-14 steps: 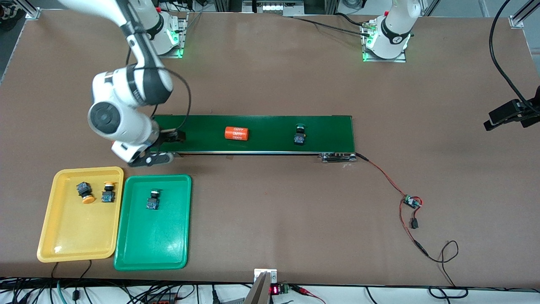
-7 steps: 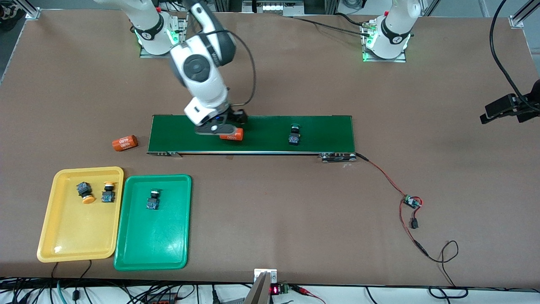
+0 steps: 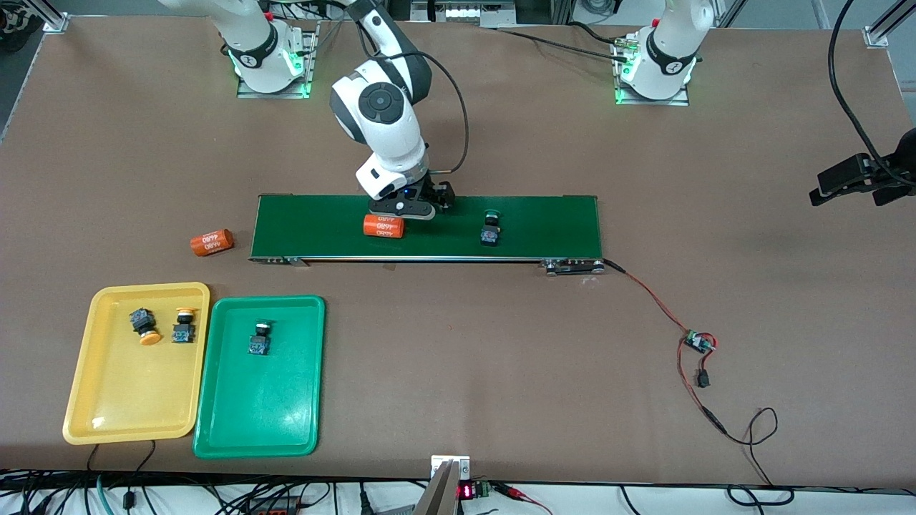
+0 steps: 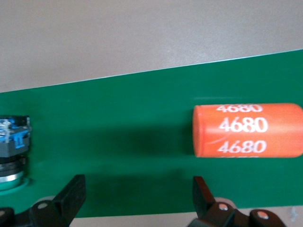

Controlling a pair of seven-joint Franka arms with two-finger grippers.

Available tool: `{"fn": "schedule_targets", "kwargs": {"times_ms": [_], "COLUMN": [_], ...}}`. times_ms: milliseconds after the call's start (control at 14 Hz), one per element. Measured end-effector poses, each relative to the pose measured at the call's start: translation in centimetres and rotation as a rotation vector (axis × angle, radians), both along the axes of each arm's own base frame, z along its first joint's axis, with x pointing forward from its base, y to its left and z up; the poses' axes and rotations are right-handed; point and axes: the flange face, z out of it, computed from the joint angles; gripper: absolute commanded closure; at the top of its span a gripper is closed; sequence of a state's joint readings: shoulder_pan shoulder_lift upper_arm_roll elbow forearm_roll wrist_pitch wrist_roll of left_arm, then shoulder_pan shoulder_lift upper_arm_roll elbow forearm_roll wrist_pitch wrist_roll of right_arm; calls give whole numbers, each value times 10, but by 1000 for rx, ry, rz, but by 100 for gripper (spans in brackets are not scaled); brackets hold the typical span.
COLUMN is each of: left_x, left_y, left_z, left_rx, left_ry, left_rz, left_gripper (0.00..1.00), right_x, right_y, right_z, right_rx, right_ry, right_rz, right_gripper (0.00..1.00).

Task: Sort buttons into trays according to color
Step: 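Lower the right gripper and grasp the green button on the belt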

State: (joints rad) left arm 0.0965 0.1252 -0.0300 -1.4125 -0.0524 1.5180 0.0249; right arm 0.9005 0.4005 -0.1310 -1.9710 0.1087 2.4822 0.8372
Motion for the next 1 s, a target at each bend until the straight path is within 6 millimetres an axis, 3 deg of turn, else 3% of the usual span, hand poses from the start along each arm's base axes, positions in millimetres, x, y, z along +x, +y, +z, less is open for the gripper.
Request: {"fn": "schedule_targets", "kwargs": {"times_ms": [571, 999], "left_x": [0, 0], "left_y": [-15, -10], "left_z": [2, 2], "left_rx": [-3, -3], "left_ry": [-4, -6], "left_rz": [-27, -18], "left_gripper": [0, 0], "right_x": [-3, 2], "right_y": [19, 50], "right_z": [11, -6], "right_rx": [40, 25], "right_ry": [-32, -66], "right_rz": [-37, 15], "right_gripper": [0, 0]}}
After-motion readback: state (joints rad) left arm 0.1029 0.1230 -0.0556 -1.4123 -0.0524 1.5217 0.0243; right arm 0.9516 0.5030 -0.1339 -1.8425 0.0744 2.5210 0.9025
